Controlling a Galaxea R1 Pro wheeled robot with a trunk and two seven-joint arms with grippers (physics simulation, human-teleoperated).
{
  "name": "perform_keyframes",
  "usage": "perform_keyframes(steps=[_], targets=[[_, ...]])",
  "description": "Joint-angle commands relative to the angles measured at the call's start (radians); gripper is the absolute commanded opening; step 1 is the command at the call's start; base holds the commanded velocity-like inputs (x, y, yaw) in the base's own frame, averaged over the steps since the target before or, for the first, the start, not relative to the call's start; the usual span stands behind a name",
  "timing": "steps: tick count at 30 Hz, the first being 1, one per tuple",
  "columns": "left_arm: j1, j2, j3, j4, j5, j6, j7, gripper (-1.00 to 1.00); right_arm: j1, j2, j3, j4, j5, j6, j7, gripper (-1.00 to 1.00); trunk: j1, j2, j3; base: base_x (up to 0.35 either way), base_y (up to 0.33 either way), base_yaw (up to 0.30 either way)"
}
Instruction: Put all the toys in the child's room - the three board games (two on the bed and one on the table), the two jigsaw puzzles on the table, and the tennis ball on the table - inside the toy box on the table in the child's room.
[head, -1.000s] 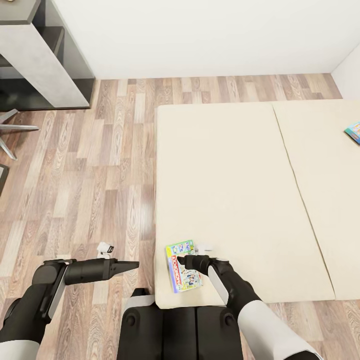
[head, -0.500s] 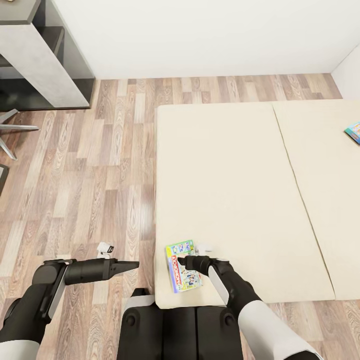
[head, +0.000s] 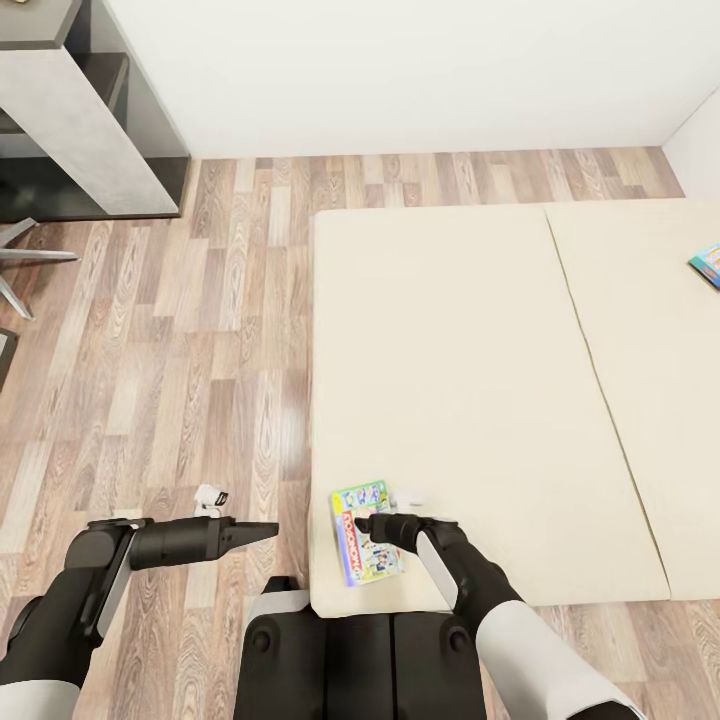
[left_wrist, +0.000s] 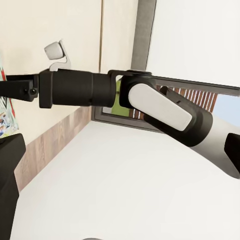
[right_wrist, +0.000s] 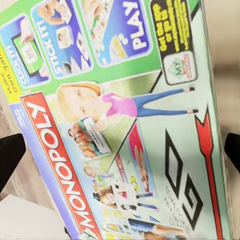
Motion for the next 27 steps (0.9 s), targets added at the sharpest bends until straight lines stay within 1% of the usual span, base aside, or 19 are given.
perform_keyframes(steps=[1, 7, 27], targets=[[0.0, 0.0, 0.0, 0.0, 0.0, 0.011, -0.004, 1.0, 0.0, 0.0, 0.0, -0.001, -0.005, 0.014, 0.001, 1.0, 0.001, -0.001, -0.001, 0.0, 0.0, 0.0], [0.0, 0.0, 0.001, 0.0, -0.001, 0.011, -0.004, 1.0, 0.0, 0.0, -0.001, -0.001, -0.018, 0.038, 0.001, 1.0, 0.001, -0.001, -0.001, 0.0, 0.0, 0.0], [0.0, -0.001, -0.004, 0.0, -0.011, 0.008, 0.001, 1.0, 0.0, 0.0, -0.001, 0.0, -0.021, 0.041, 0.0, 1.0, 0.001, -0.001, -0.001, 0.0, 0.019, 0.0]])
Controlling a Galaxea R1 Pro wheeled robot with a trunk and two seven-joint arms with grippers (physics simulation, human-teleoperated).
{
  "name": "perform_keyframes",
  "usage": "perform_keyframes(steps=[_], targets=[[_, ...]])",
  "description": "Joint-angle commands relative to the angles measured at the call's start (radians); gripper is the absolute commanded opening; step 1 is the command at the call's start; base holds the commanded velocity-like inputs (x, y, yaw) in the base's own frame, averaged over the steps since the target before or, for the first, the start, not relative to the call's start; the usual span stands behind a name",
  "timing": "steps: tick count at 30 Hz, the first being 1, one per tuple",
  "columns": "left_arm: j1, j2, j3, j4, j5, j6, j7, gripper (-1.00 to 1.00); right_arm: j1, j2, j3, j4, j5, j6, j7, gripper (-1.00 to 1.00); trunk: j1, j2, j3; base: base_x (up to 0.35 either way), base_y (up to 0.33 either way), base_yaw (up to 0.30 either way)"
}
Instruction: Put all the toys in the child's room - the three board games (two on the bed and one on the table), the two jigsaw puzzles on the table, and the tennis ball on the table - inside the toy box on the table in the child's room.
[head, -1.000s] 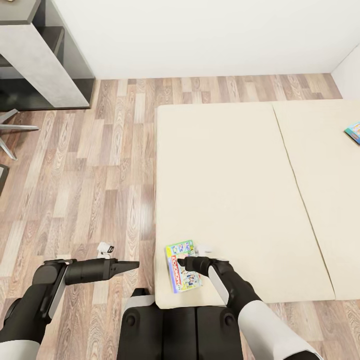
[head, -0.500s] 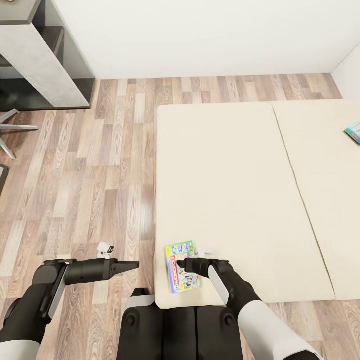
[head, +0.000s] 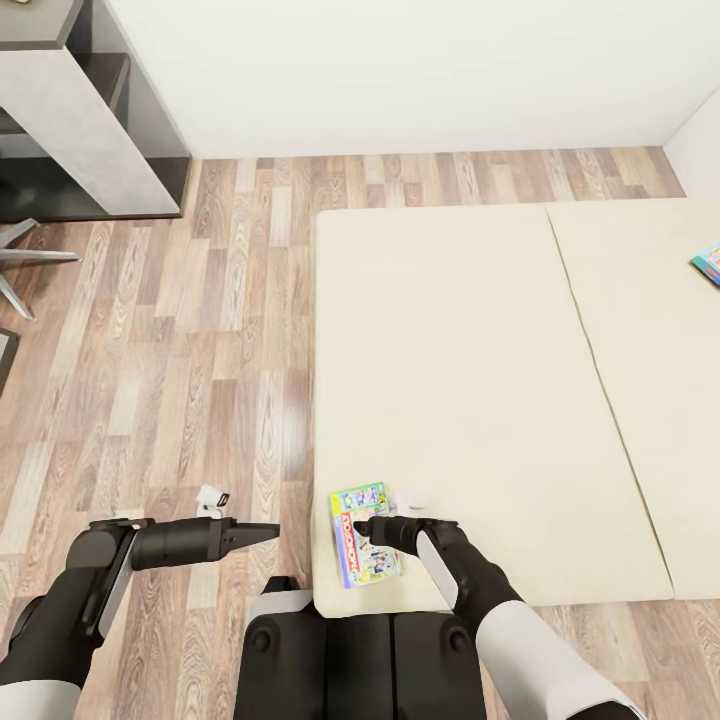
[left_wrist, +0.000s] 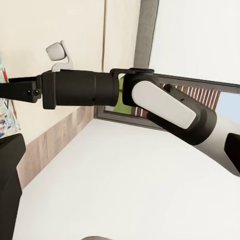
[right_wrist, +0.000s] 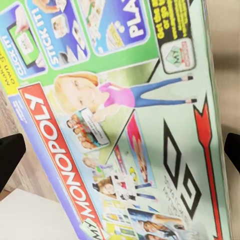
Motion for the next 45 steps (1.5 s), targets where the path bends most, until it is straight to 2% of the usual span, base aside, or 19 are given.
perform_keyframes(steps=[1, 40, 45], targets=[[0.0, 0.0, 0.0, 0.0, -0.002, 0.011, -0.004, 1.0, 0.0, 0.0, 0.001, -0.001, -0.002, 0.005, 0.001, 1.0, 0.001, -0.001, -0.001, 0.0, 0.001, 0.0], [0.001, 0.0, 0.0, 0.001, 0.008, 0.011, -0.01, 1.0, 0.0, 0.0, 0.001, -0.001, -0.004, 0.003, -0.001, 1.0, 0.001, -0.001, -0.001, 0.0, 0.013, 0.0], [0.001, -0.007, -0.001, 0.003, 0.007, 0.011, -0.01, 1.0, 0.0, 0.001, 0.002, -0.001, -0.003, 0.004, -0.002, 1.0, 0.001, -0.001, -0.001, 0.0, 0.101, 0.0]])
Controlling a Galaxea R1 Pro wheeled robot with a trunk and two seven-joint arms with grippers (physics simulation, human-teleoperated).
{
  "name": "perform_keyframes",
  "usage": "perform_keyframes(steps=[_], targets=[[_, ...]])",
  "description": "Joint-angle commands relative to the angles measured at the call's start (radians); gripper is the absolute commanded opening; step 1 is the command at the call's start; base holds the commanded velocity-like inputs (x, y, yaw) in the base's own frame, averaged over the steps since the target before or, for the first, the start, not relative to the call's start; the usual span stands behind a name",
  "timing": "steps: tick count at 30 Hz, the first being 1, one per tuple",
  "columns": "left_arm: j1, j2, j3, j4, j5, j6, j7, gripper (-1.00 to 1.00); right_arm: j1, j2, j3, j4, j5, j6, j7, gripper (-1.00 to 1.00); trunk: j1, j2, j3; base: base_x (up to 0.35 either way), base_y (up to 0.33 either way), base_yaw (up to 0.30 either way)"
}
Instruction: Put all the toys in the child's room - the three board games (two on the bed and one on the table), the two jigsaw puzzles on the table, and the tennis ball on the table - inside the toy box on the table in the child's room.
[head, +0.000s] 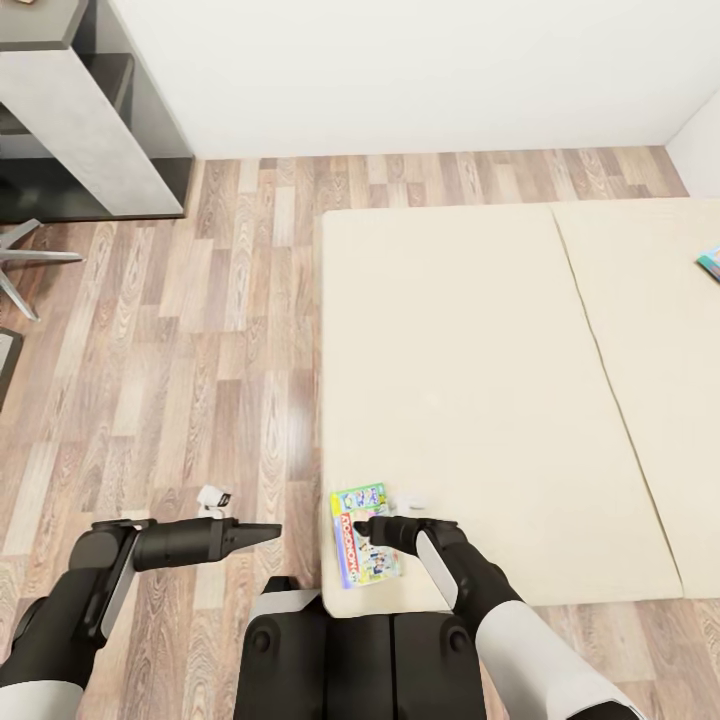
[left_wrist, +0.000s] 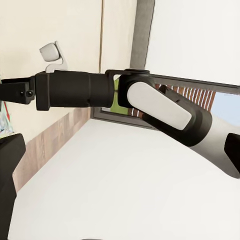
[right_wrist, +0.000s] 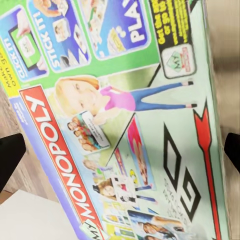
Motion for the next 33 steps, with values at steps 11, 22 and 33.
perform_keyframes(steps=[11, 22, 33], targets=[[0.0, -0.002, 0.003, 0.001, 0.002, 0.011, -0.004, 1.0, 0.0, -0.001, 0.0, -0.001, -0.001, 0.005, 0.001, 1.0, 0.001, -0.001, -0.001, 0.0, 0.016, 0.0], [0.0, -0.005, 0.0, 0.001, -0.005, 0.011, -0.004, 1.0, 0.0, -0.001, -0.001, -0.001, -0.001, 0.006, 0.001, 1.0, 0.001, -0.001, -0.001, -0.013, 0.045, 0.0], [0.0, -0.002, 0.003, 0.001, 0.001, 0.011, -0.004, 1.0, 0.0, -0.001, -0.001, -0.001, -0.001, 0.006, 0.003, 1.0, 0.001, -0.001, -0.001, -0.006, 0.016, 0.0]])
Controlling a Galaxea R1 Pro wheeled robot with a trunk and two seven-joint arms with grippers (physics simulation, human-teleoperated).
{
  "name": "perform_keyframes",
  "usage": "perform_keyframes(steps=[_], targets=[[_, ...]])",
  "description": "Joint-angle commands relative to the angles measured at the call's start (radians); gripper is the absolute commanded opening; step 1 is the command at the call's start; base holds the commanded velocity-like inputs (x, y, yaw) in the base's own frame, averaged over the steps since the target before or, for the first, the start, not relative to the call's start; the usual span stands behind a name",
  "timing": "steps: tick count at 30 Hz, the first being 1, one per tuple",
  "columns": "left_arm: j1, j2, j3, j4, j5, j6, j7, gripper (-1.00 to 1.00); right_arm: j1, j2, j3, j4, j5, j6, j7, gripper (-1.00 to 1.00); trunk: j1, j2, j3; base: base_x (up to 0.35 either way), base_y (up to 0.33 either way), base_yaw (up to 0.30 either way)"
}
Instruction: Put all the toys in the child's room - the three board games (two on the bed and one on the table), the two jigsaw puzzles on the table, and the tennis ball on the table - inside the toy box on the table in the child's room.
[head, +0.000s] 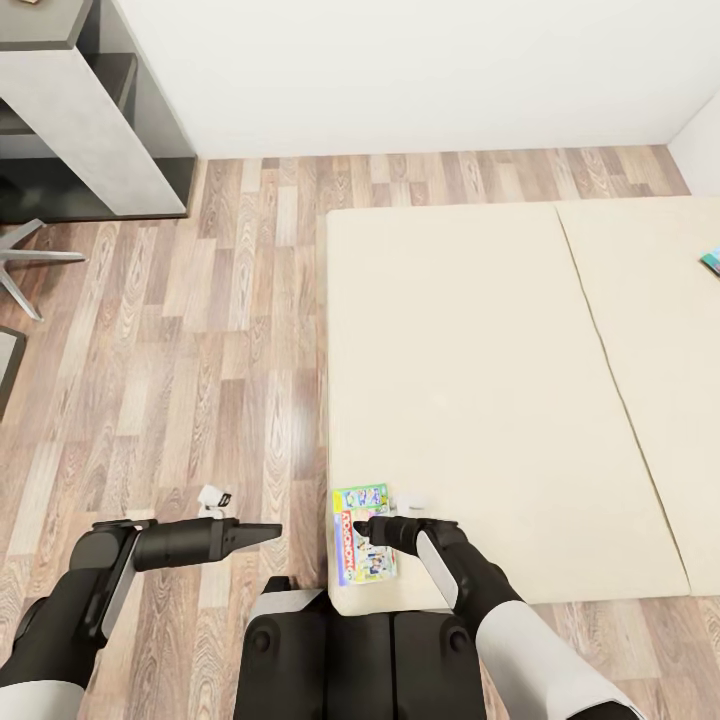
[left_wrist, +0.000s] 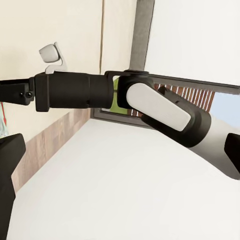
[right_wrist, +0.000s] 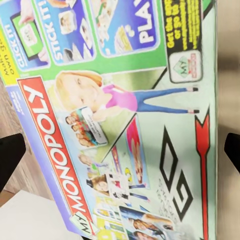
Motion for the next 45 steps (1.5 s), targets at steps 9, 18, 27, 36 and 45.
perform_keyframes(steps=[9, 18, 27, 36, 45], targets=[[0.0, 0.0, 0.0, 0.0, -0.002, 0.011, -0.004, 1.0, 0.0, 0.0, 0.001, -0.001, -0.001, 0.005, 0.001, 1.0, 0.001, -0.001, -0.001, 0.0, 0.0, 0.0], [0.0, 0.001, 0.001, 0.0, 0.001, 0.011, -0.004, 1.0, 0.0, 0.0, 0.001, -0.001, -0.002, 0.005, 0.001, 1.0, 0.001, -0.001, -0.001, 0.0, 0.0, 0.0], [0.0, 0.005, 0.002, 0.0, 0.002, 0.012, -0.004, 1.0, 0.0, 0.0, 0.001, -0.001, -0.002, 0.005, 0.001, 1.0, 0.001, -0.001, -0.001, 0.0, 0.0, 0.0], [0.0, 0.006, 0.002, 0.0, 0.002, 0.012, -0.004, 1.0, 0.0, 0.0, 0.001, -0.001, -0.001, 0.005, 0.001, 1.0, 0.001, -0.001, -0.001, 0.0, 0.0, 0.0], [0.0, 0.006, 0.002, 0.0, 0.001, 0.012, -0.004, 1.0, 0.0, 0.0, 0.002, -0.001, -0.002, 0.005, 0.002, 1.0, 0.001, -0.001, -0.001, 0.0, 0.0, 0.0]])
